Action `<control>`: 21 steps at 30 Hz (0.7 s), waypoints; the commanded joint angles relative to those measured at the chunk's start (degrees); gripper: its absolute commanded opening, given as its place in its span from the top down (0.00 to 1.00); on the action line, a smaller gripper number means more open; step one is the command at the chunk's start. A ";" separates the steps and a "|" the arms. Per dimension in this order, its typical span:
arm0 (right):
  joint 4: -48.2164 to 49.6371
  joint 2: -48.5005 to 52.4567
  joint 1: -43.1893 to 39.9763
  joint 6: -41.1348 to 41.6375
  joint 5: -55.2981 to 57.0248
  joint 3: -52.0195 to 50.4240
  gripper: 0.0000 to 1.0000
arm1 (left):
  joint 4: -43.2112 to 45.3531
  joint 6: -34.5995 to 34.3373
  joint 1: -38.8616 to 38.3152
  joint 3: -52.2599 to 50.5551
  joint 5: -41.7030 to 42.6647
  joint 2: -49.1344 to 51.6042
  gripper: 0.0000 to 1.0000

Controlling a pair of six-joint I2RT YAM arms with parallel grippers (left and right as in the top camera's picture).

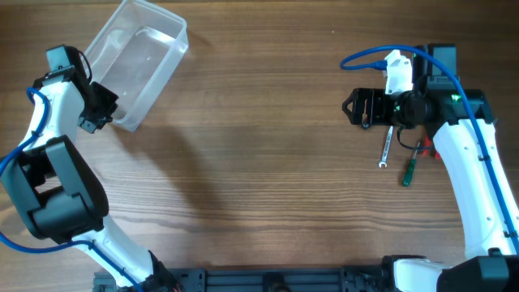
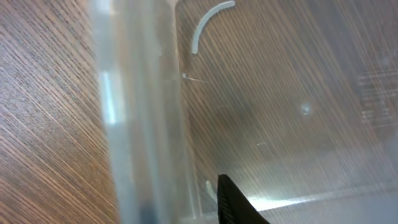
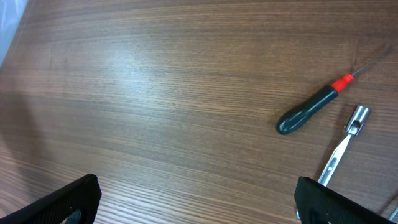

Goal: Pack container
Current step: 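Reach the left gripper to the clear container's rim and grasp it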

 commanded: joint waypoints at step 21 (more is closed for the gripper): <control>-7.48 -14.16 -0.04 16.90 21.16 3.69 0.00 | -3.13 16.92 -33.83 0.48 2.95 -13.70 0.96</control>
